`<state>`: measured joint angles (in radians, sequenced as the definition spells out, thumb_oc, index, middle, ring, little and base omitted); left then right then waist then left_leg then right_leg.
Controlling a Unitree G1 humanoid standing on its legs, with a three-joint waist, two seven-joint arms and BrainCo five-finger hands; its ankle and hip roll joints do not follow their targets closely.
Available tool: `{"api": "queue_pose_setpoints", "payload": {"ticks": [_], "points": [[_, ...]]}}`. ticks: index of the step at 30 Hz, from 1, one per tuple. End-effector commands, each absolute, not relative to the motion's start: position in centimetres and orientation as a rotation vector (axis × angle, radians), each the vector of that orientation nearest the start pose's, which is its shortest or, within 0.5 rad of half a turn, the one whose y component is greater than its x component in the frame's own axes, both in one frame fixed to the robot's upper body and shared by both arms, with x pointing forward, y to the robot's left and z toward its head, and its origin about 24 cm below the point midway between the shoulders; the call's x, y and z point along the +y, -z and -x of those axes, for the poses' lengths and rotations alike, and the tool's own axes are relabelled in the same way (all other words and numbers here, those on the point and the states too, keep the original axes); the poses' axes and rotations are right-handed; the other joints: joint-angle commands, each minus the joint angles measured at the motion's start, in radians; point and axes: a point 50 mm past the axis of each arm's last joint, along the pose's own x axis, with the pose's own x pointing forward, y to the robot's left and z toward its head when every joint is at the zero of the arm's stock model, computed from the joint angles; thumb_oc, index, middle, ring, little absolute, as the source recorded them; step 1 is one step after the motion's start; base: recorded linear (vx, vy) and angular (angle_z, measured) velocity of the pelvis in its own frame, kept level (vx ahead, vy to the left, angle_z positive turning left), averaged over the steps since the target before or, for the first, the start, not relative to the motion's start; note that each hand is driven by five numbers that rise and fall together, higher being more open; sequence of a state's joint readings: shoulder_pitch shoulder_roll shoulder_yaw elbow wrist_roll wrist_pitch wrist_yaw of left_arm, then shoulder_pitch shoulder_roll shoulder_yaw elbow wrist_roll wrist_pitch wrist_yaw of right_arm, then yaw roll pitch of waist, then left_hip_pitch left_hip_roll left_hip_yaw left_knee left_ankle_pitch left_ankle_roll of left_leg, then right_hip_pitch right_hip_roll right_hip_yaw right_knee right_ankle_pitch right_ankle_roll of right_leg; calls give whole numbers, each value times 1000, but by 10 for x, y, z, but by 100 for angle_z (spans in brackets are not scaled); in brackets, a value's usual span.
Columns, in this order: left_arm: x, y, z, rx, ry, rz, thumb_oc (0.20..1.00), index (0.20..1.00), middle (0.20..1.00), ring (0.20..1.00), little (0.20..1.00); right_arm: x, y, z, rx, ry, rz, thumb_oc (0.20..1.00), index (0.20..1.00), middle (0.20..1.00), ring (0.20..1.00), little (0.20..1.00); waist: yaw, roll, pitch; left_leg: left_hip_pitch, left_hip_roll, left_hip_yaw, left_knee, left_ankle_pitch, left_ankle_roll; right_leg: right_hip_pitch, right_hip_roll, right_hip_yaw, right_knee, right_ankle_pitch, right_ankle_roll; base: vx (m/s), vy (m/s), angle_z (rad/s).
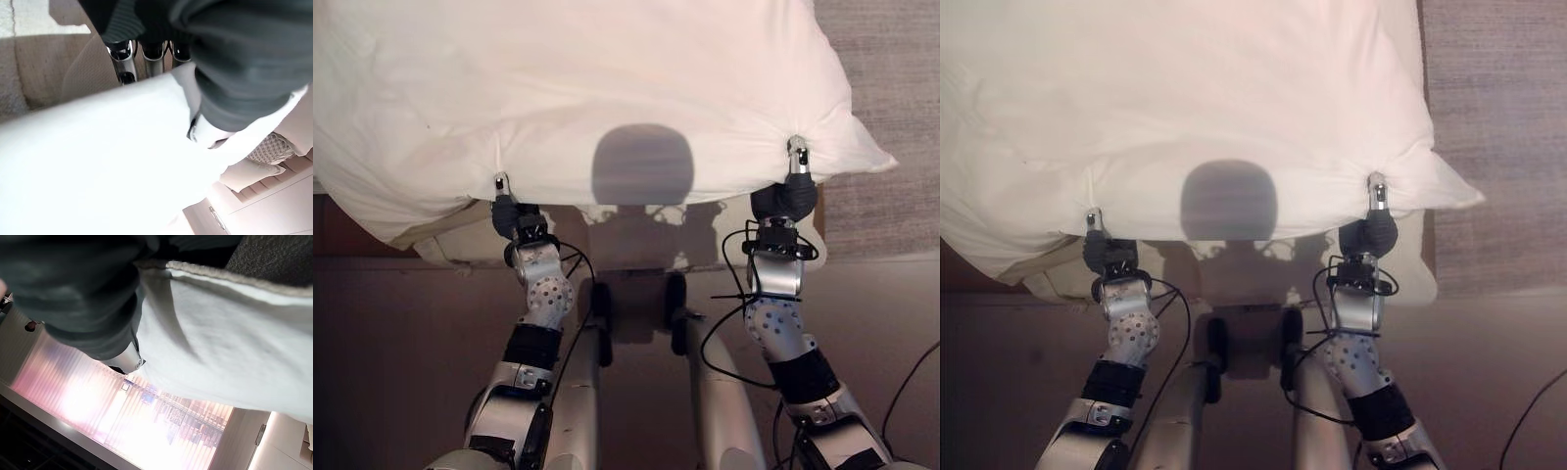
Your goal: Make the bed
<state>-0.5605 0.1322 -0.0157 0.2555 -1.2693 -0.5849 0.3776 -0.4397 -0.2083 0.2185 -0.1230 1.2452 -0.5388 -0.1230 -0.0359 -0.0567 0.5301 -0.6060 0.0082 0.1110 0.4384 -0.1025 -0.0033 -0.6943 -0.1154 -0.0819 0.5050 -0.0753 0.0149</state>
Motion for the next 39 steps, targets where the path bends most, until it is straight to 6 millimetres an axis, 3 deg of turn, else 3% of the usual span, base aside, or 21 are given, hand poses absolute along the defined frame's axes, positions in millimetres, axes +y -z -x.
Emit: {"api": "queue_pose_setpoints", "payload": {"ticks": [1, 3, 5, 6, 13, 14, 15, 19, 22, 24, 25, 27, 28, 29, 30, 31, 32, 33, 37, 38, 39], "points": [[220, -155, -319, -645, -429, 1205, 200, 200, 200, 200, 200, -184, -203, -267, -874, -119, -1082, 200, 200, 200, 200, 200, -20, 31, -153, 15, -31, -11, -102, 69, -4, 60, 32, 11, -96, 42, 63, 32, -123, -9], [222, -155, -314, -664, -407, 1182, 200, 200, 200, 200, 200, -197, -189, -270, -830, -30, -1031, 200, 200, 200, 200, 200, -22, 36, -154, 49, -30, -25, -139, 86, -13, 91, 38, 5, -115, 35, 60, 29, -143, -6], [222, -155, -314, -664, -406, 1182, 200, 200, 200, 200, 200, -198, -189, -270, -830, -30, -1031, 200, 200, 200, 200, 200, -22, 36, -155, 49, -31, -25, -145, 94, -12, 90, 38, 4, -120, 42, 59, 13, -80, -2], [224, -157, -309, -694, -384, 1148, 200, 200, 200, 200, 200, -213, -174, -273, -777, 63, -954, 200, 200, 200, 200, 200, -23, 39, -156, 69, -29, -33, -165, 103, -23, 109, 42, -4, -128, 35, 55, 13, -90, -1], [230, -168, -301, -764, -373, 1105, 200, 200, 200, 200, 200, -239, -141, -280, -675, 285, -912, 200, 200, 200, 200, 200, -21, 44, -156, 78, -20, -54, -187, 134, -38, 129, 46, -28, -147, 36, 48, -1, -67, 5], [234, -163, -300, -752, -407, 1095, 200, 200, 200, 200, 200, -244, -127, -283, -623, 346, -914, 200, 200, 200, 200, 200, -16, 49, -161, 83, -18, -58, -192, 136, -40, 130, 47, -35, -141, 30, 45, 5, -53, 7], [234, -163, -300, -752, -408, 1095, 200, 200, 200, 200, 200, -244, -127, -283, -623, 346, -915, 200, 200, 200, 200, 200, -18, 49, -160, 83, -18, -60, -192, 137, -40, 131, 46, -36, -140, 29, 45, -19, -92, 15], [240, -144, -298, -708, -479, 1107, 200, 200, 200, 200, 200, -252, -105, -287, -528, 430, -858, 200, 200, 200, 200, 200, -10, 51, -148, 60, -20, -60, -105, 123, -54, 150, 33, -52, -126, 12, 33, -18, -41, 19], [244, -131, -291, -699, -532, 1127, 200, 200, 200, 200, 200, -256, -95, -289, -457, 456, -772, 200, 200, 200, 200, 200, 17, 40, -116, 51, -36, -103, 22, 100, -64, 164, 34, -34, -81, 0, 27, -28, 70, 14], [246, -130, -290, -710, -537, 1135, 200, 200, 200, 200, 200, -257, -94, -290, -451, 465, -766, 200, 200, 200, 200, 200, 18, 32, -114, 50, -21, -108, 34, 88, -53, 162, 28, -28, -73, -1, 29, 8, 112, -6], [252, -135, -287, -750, -545, 1107, 200, 200, 200, 200, 200, -257, -85, -291, -399, 484, -731, 200, 200, 200, 200, 200, 37, -8, -107, 75, 62, -227, -29, 104, -54, 176, 27, -4, -63, -8, 43, 15, 149, 3], [252, -136, -287, -751, -544, 1106, 200, 200, 200, 200, 200, -257, -85, -291, -400, 484, -732, 200, 200, 200, 200, 200, 36, -9, -109, 75, 61, -228, -40, 114, -55, 175, 26, -6, -68, -1, 42, 25, 168, -1], [253, -138, -286, -764, -547, 1087, 200, 200, 200, 200, 200, -252, -78, -292, -372, 488, -734, 200, 200, 200, 200, 200, 51, -25, -107, 106, 95, -315, -123, 138, -68, 176, 31, 14, -50, -16, 53, 23, 183, -20], [253, -139, -286, -764, -547, 1085, 200, 200, 200, 200, 200, -252, -78, -292, -373, 488, -736, 200, 200, 200, 200, 200, 50, -26, -106, 111, 96, -317, -138, 150, -70, 176, 31, 12, -54, -11, 51, 15, 499, -14], [251, -144, -289, -780, -523, 1081, 200, 200, 200, 200, 200, -249, -71, -292, -347, 500, -748, 200, 200, 200, 200, 200, 44, -25, -104, 124, 122, -300, -160, 117, -72, 174, 4, 24, -44, -4, 83, -47, 662, -5], [239, -155, -297, -783, -448, 1073, 200, 200, 200, 200, 200, -255, -67, -289, -339, 559, -742, 200, 200, 200, 200, 200, 42, -22, -87, 57, 65, -241, -20, 68, -61, 200, -65, 24, -74, 39, 115, -46, 682, 8], [239, -156, -298, -784, -446, 1074, 200, 200, 200, 200, 200, -255, -67, -289, -341, 559, -743, 200, 200, 200, 200, 200, 41, -21, -88, 47, 63, -243, -11, 69, -59, 195, -66, 23, -75, 42, 117, 7, 638, 39], [239, -157, -297, -791, -440, 1079, 200, 200, 200, 200, 200, -254, -63, -289, -323, 565, -748, 200, 200, 200, 200, 200, 35, -15, -94, 38, 33, -224, 48, 24, -49, 209, -91, 42, -99, 62, 132, 70, 548, 45], [253, -156, -292, -815, -465, 991, 200, 200, 200, 200, 200, -249, -45, -287, -235, 563, -722, 200, 200, 200, 200, 200, 32, -20, -147, 29, -21, -151, 127, -77, -15, 319, -175, 73, -356, 227, 167, 149, 600, 0], [258, -154, -289, -809, -468, 942, 200, 200, 200, 200, 200, -244, -45, -289, -221, 532, -685, 200, 200, 200, 200, 200, 40, -28, -161, 31, -41, -131, 130, -89, 2, 335, -207, 38, -417, 314, 166, 111, 421, -24], [258, -154, -289, -808, -469, 941, 200, 200, 200, 200, 200, -244, -45, -289, -219, 532, -685, 200, 200, 200, 200, 200, 38, -29, -164, 30, -43, -131, 128, -88, 3, 336, -208, 37, -423, 318, 167, 58, 396, -35]]}}
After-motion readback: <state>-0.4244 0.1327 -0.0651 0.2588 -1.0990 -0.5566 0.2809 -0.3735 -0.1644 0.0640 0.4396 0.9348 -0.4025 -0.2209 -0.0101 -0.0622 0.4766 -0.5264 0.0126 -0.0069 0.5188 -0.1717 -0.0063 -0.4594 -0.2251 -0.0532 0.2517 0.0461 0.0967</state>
